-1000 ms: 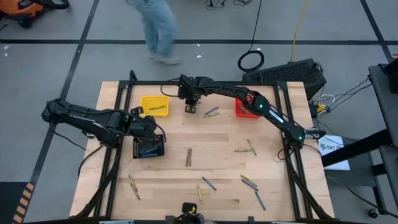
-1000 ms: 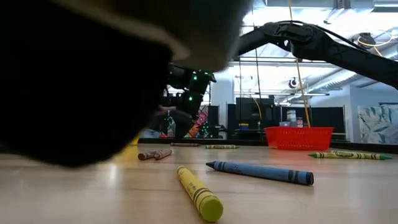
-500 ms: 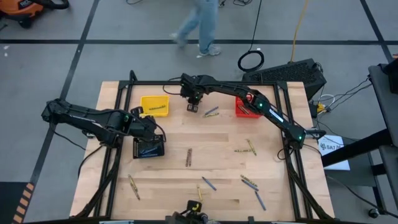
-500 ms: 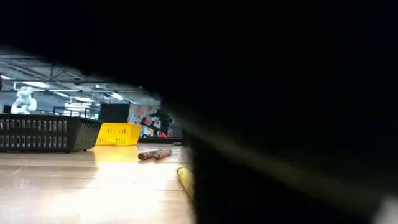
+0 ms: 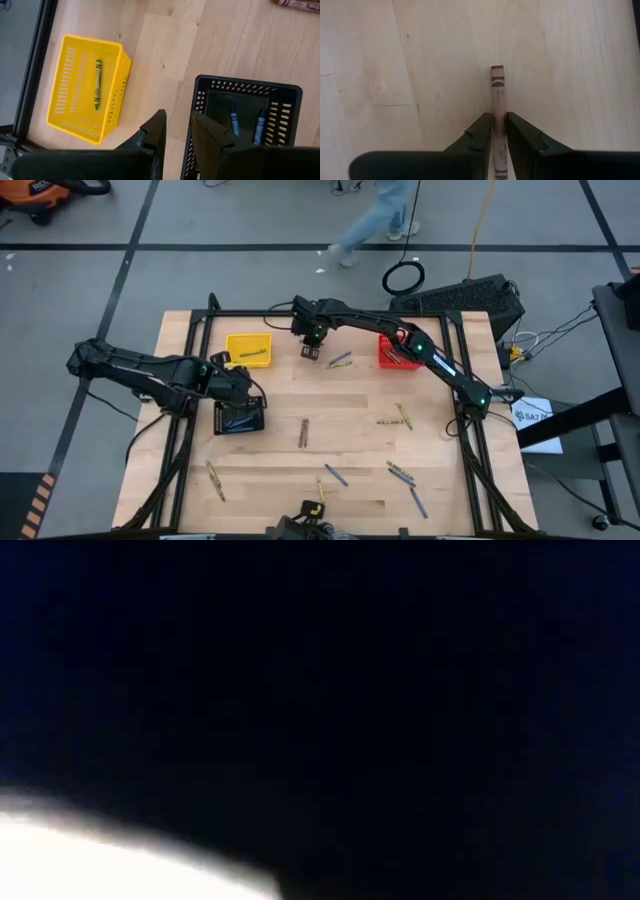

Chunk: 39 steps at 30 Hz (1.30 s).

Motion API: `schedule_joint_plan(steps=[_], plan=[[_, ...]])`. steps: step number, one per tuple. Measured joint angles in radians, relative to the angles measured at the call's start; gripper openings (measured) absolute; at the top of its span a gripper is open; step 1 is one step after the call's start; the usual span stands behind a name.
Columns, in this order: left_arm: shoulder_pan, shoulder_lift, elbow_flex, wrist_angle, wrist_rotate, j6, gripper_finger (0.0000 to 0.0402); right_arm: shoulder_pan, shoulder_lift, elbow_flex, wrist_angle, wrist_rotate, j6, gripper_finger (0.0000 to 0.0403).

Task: Sort crayons
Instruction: Put the brown crayon into the red bin

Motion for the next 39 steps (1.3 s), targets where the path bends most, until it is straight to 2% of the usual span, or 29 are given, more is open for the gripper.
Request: schedule_joint_plan(steps=[24, 39], plan=[[0.000, 0.000, 0.000, 0.000, 0.000, 0.024, 0.0085, -0.008, -0.006, -0.001, 0.051, -0.048, 0.054, 0.0022], [0.000, 0.000, 0.000, 0.000, 0.000, 0.024, 0.0085, -0.022, -0.064, -0.001, 0.001, -0.051, 0.074, 0.0001]])
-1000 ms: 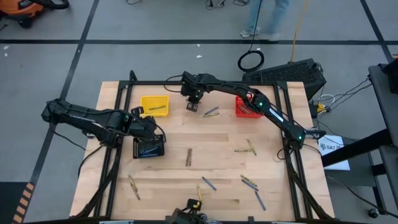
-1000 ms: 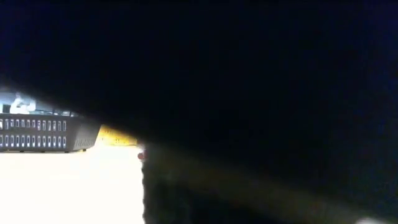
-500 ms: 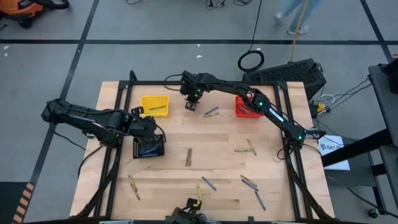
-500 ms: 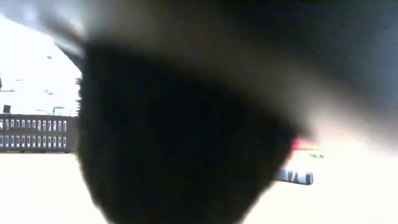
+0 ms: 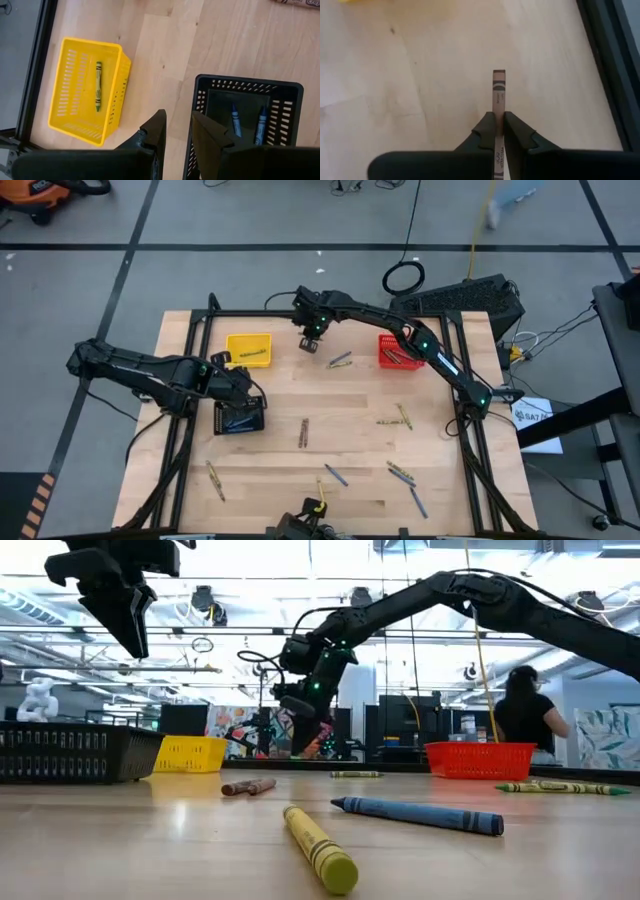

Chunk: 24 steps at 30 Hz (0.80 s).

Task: Sort crayons
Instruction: Put the brown crayon into the red bin

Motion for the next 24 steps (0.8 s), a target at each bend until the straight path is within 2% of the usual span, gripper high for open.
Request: schedule_joint_plan(steps=[14, 24], plan=[[0.000, 0.000, 0.000, 0.003, 0.000, -0.001, 0.0085, -0.018, -0.105, 0.000, -0.118, 0.002, -0.022, 0.0000], [0.000, 0.000, 0.000, 0.002, 0.000, -0.002, 0.0085, -0.045, -0.131, 0.000, -0.199, 0.003, -0.033, 0.0000]])
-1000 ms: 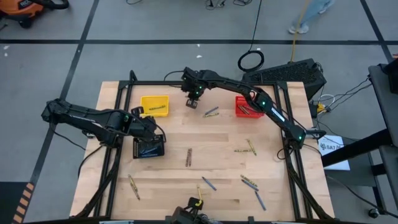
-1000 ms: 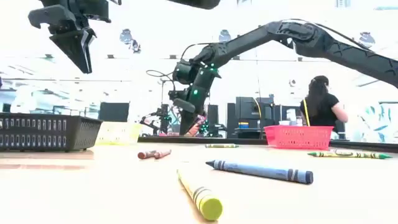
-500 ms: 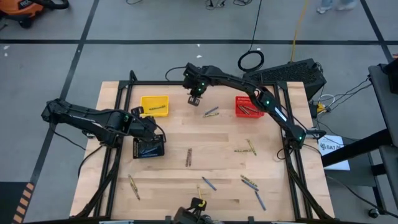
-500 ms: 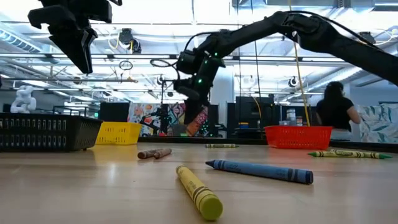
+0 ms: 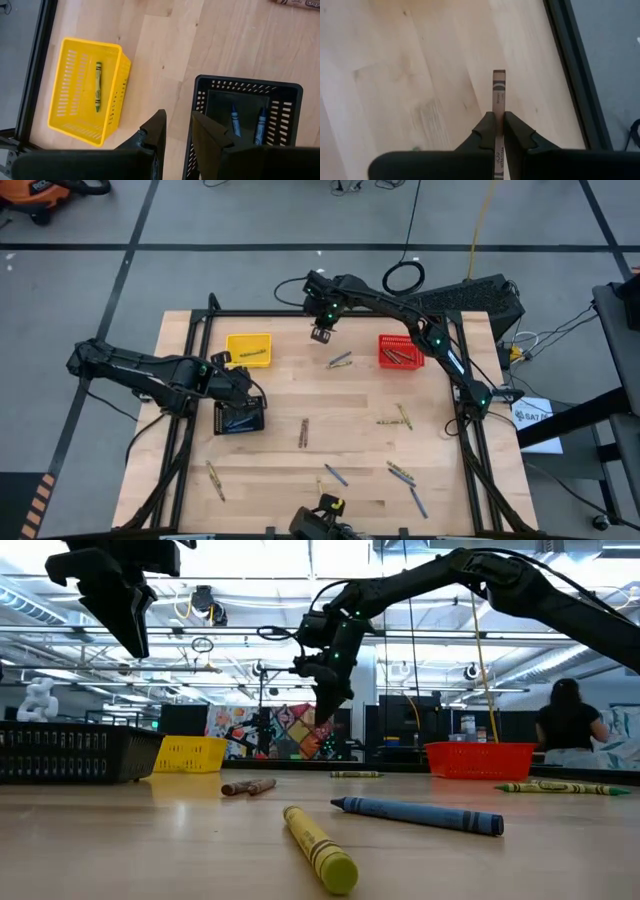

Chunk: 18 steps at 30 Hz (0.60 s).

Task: Sort crayons
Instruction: Put the brown crayon into the red bin

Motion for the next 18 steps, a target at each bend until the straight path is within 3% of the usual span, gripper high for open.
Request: schedule_joint_plan(steps=[18], plan=[[0.000, 0.000, 0.000, -0.004, 0.000, -0.002, 0.0085, -0.001, 0.000, 0.000, -0.337, 0.000, -0.010, 0.0000]])
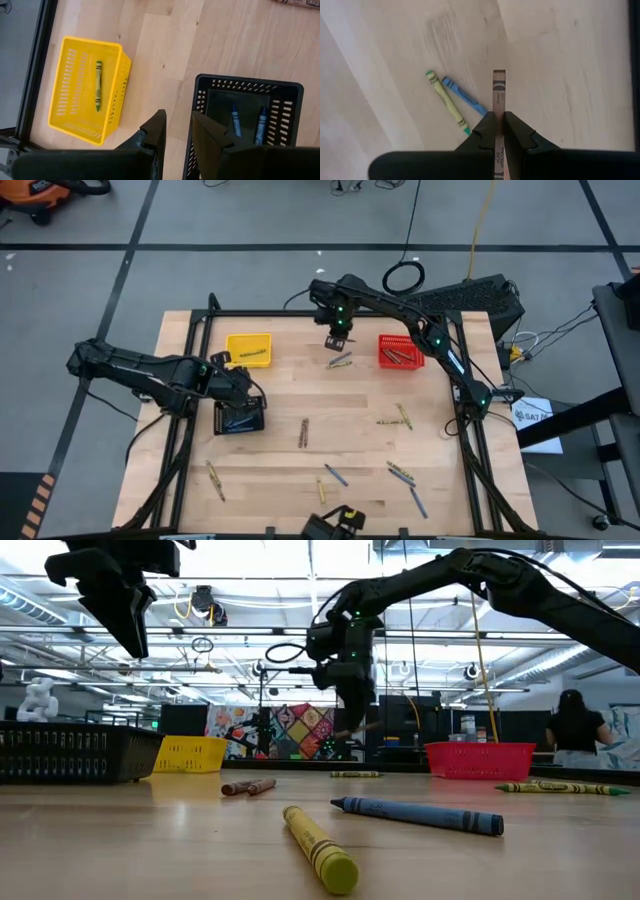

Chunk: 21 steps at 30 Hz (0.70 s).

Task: Sort crayons
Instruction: Put the brown crayon into the red bin

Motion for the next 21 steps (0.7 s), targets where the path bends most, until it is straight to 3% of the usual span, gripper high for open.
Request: schedule_joint_plan(steps=[7, 21], plan=[[0.000, 0.000, 0.000, -0.011, -0.009, 0.004, 0.0085, 0.000, -0.026, 0.000, -0.023, 0.002, 0.025, 0.0000], [0.037, 0.000, -0.005, -0.034, -0.037, 0.025, 0.0085, -0.021, -0.200, 0.000, -0.091, 0.031, 0.072, 0.0000]])
